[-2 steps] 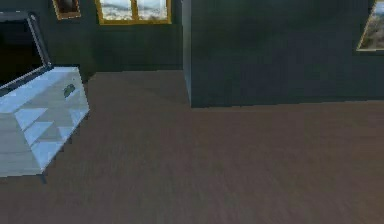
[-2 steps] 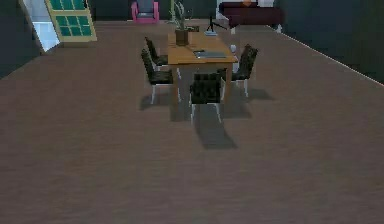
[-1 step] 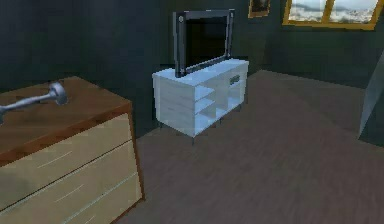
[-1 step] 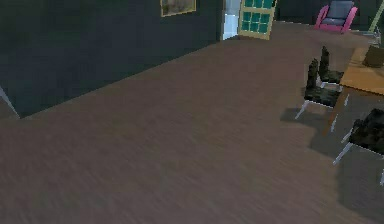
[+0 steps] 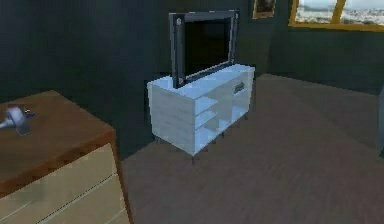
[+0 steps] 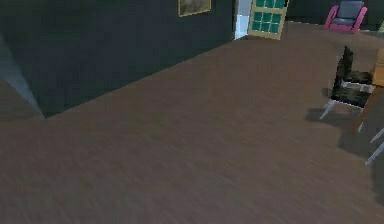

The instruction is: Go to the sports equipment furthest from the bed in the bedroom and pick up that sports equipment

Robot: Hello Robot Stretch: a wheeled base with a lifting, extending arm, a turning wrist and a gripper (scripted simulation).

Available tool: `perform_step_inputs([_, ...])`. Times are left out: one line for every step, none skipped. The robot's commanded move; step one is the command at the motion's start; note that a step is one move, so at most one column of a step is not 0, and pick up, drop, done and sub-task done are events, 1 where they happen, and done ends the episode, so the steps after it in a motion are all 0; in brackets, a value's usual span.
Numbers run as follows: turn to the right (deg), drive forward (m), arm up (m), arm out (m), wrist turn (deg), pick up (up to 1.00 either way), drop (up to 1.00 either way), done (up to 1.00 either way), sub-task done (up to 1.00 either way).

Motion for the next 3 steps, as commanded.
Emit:
perform_step_inputs([-42.0,0.0,0.0,0.0,0.0,0.0,0.0,0.0,0.0])
perform_step_inputs([0.0,0.55,0.0,0.0,0.0,0.0,0.0,0.0,0.0])
perform_step_inputs([-45.0,0.0,0.0,0.0,0.0,0.0,0.0,0.0,0.0])
